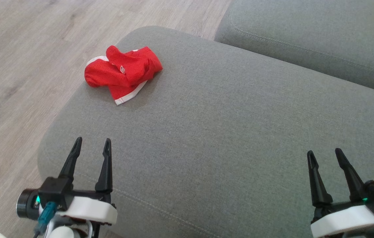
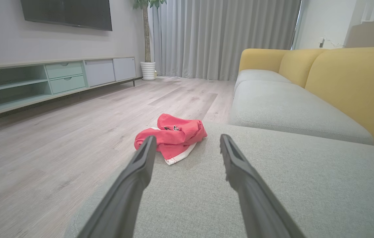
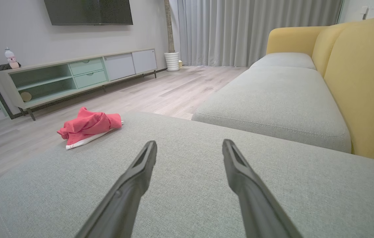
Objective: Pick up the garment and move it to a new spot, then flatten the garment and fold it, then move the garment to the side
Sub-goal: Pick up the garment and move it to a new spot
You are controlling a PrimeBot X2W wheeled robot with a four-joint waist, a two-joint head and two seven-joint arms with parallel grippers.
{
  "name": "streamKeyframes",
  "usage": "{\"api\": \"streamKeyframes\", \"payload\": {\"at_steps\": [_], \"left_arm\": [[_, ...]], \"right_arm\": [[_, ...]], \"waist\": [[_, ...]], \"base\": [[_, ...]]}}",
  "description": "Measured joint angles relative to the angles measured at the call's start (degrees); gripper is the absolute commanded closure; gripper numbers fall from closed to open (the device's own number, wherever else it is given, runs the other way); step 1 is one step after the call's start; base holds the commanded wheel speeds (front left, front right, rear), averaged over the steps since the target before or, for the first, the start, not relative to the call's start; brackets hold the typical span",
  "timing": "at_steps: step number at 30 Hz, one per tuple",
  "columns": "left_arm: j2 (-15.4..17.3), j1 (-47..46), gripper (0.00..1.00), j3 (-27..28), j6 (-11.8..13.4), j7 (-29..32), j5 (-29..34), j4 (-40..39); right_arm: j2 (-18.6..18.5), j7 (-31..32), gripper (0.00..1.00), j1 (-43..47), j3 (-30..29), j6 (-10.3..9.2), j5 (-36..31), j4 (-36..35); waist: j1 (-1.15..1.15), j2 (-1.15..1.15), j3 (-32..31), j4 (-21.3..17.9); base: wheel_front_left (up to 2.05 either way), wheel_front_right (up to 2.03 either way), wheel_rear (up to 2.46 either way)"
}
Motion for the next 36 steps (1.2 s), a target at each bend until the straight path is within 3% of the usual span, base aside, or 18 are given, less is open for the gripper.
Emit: {"api": "streamKeyframes", "payload": {"at_steps": [17, 24, 29, 36], "left_arm": [[-0.27, -0.74, 0.00, 1.32, 0.93, -0.47, -0.90, 0.67], [-2.48, -10.94, 0.00, 4.90, 0.97, -0.69, -2.22, 4.94], [-2.72, -21.84, 0.00, 8.14, -1.36, -0.88, -3.35, 12.88], [-0.66, -39.17, 0.00, 9.61, -7.03, -0.87, -4.49, 37.21]], "right_arm": [[0.01, 1.20, 0.00, -0.40, 0.29, 0.00, -0.11, -0.71], [0.00, 3.78, 0.00, -5.00, 0.99, 0.00, -2.77, -3.83], [-0.16, 5.68, 0.00, -9.42, 1.58, 0.00, -5.09, -6.69], [-1.00, 6.21, 0.00, -14.03, 1.92, 0.00, -5.54, -7.59]], "waist": [[0.00, 0.00, 2.24, -0.75], [0.00, 0.00, 7.59, -2.98], [0.00, 0.00, 13.38, -5.66], [0.00, 0.00, 22.19, -9.81]], "base": [[0.00, 0.00, 0.00], [0.00, 0.00, 0.00], [0.00, 0.00, 0.00], [0.00, 0.00, 0.00]]}}
